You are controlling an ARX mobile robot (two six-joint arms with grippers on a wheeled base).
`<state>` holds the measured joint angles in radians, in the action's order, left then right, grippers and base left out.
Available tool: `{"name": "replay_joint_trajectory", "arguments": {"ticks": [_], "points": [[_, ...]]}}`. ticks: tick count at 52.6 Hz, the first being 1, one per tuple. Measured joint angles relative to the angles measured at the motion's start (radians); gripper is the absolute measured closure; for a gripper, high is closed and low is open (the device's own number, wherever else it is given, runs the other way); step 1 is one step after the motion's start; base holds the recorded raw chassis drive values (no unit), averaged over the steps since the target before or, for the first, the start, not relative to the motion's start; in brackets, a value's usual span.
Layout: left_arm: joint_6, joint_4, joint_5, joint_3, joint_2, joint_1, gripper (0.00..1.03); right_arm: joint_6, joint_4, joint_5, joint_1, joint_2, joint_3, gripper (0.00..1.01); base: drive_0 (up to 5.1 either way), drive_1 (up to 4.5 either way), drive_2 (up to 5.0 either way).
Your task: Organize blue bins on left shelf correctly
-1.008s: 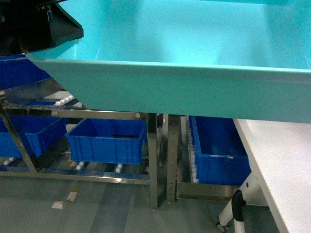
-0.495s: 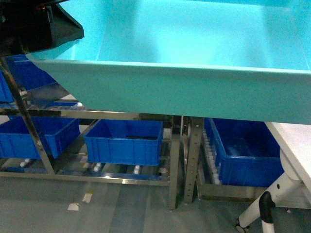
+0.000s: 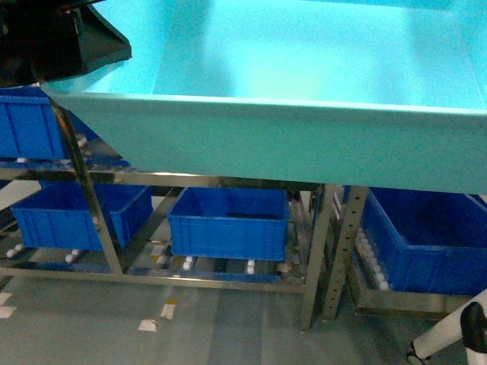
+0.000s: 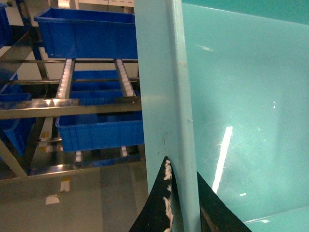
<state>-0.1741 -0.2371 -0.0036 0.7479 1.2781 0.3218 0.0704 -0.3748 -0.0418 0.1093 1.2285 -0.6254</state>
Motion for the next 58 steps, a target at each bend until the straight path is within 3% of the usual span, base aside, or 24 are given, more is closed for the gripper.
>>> {"name": "replay_joint_trajectory", "arguments": {"ticks": [32, 44, 58], "points": [[0.0, 0.0, 0.0, 0.0, 0.0, 0.0, 1.01, 0.0, -0.002, 0.0, 0.0, 0.0, 0.0, 0.99, -5.0, 2.61, 2.2], [0.0, -0.003, 0.002, -0.001, 0.0, -0.005, 1.01, 0.0, -0.002, 0.0, 0.002, 0.001, 0.0, 0.99, 0.0, 0.0, 0.0], [0.0, 0.003, 0.003, -0.002, -0.002, -0.003, 1.01, 0.0, 0.004, 0.0, 0.002, 0.0, 0.0, 0.99, -0.1, 4.07, -4.2]]}}
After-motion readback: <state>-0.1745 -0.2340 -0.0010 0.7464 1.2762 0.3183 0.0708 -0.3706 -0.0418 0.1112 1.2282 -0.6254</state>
